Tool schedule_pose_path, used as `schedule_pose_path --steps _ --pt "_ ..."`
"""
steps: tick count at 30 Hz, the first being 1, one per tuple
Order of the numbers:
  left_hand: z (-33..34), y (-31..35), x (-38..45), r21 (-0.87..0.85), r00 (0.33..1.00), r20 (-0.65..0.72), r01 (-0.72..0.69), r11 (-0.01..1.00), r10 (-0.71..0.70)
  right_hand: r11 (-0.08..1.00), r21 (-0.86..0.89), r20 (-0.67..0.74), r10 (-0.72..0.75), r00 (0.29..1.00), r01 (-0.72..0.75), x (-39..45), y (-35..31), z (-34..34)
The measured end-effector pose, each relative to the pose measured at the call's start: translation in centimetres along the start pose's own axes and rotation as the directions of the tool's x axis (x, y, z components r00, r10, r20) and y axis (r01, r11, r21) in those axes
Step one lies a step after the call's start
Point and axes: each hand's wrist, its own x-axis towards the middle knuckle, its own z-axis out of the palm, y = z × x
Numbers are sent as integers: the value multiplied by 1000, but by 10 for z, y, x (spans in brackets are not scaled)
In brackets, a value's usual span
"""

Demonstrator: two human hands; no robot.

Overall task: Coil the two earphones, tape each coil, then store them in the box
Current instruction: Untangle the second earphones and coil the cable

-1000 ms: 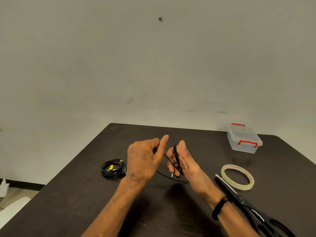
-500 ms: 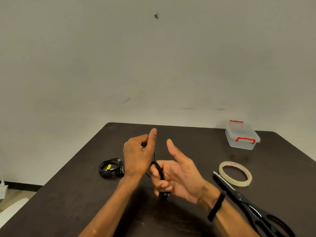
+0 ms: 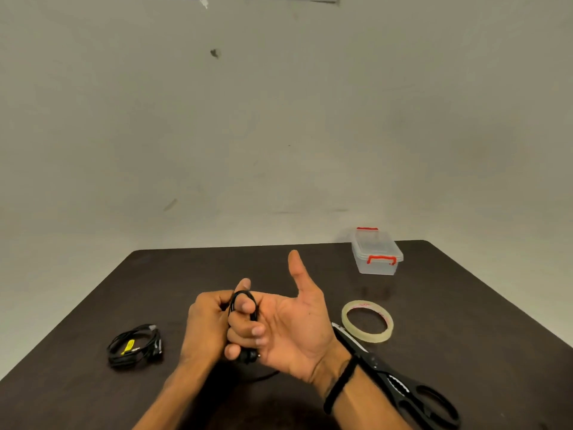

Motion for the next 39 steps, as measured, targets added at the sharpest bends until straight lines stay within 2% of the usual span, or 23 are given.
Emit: schedule_pose_path --steps 6,11,16,19,23,27,31,34,39 --pt "2 -5 4 144 996 84 -42 989 30 971 165 -34 -171 985 174 -1 -7 -7" --pt "14 -11 0 307 994 99 -77 949 49 924 205 -135 -301 944 323 -7 -14 -14" --pt "21 1 -13 354 948 183 -309 883 259 866 108 -324 -434 840 489 -12 -22 -24" --pt "20 1 -14 437 891 174 -451 778 419 843 -21 -405 -498 767 537 -13 -24 -30" --pt "17 8 -16 465 759 176 -626 627 627 865 -233 -447 -502 741 445 -9 -17 -32" --pt "11 9 -14 476 693 137 -673 566 708 866 -434 -436 -442 784 246 -6 -9 -25" --pt "5 10 -9 476 671 59 -670 570 739 793 -606 -425 -397 813 71 -1 1 -14" --pt "-3 10 -5 479 704 -9 -620 621 710 692 -722 -366 -362 857 -15 -1 11 -10" --pt "-14 11 -2 470 744 -52 -570 674 666 595 -796 -321 -254 912 -114 1 17 1"
